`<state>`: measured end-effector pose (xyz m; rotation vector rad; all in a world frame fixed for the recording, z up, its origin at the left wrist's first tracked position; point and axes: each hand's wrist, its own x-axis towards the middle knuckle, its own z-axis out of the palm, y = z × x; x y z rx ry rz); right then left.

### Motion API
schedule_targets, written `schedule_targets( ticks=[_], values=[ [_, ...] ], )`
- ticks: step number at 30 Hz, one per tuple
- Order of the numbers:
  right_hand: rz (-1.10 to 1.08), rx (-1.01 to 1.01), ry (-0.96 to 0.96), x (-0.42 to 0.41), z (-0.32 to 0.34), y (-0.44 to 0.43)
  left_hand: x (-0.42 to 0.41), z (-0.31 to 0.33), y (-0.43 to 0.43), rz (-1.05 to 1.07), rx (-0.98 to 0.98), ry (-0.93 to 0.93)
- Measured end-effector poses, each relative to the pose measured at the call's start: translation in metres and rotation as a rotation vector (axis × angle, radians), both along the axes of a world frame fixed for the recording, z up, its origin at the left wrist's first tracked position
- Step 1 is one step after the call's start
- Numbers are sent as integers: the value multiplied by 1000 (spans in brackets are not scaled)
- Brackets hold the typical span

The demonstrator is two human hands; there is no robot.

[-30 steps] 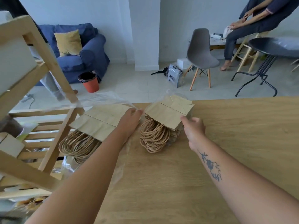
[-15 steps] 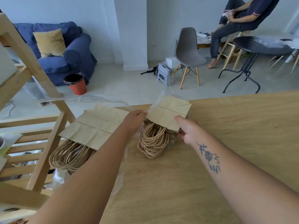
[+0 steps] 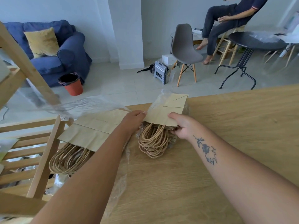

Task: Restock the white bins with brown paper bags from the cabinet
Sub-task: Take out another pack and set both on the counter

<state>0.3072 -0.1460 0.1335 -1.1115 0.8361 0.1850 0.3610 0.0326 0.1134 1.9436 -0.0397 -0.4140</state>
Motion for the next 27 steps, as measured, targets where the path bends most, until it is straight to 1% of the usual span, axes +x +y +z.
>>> schedule_targets(
  ticks=[4, 9, 12, 16, 21, 27],
  values=[
    [-6, 14, 6, -1, 0, 2, 2, -2, 2, 20, -37, 12],
    [-42, -110, -2, 1, -5, 8, 0, -2, 4, 8, -63, 17],
    [-78, -141, -18, -2, -6, 4, -1, 0, 4, 25, -72, 7],
    [-22, -102, -50, -9, -6, -4, -5, -1, 2, 2, -44, 5],
    [49, -23, -49, -3, -3, 0, -3, -5, -4, 76, -95, 95],
    [56, -67, -20, 8, -12, 4, -1, -10, 1, 108, -121, 119]
  ],
)
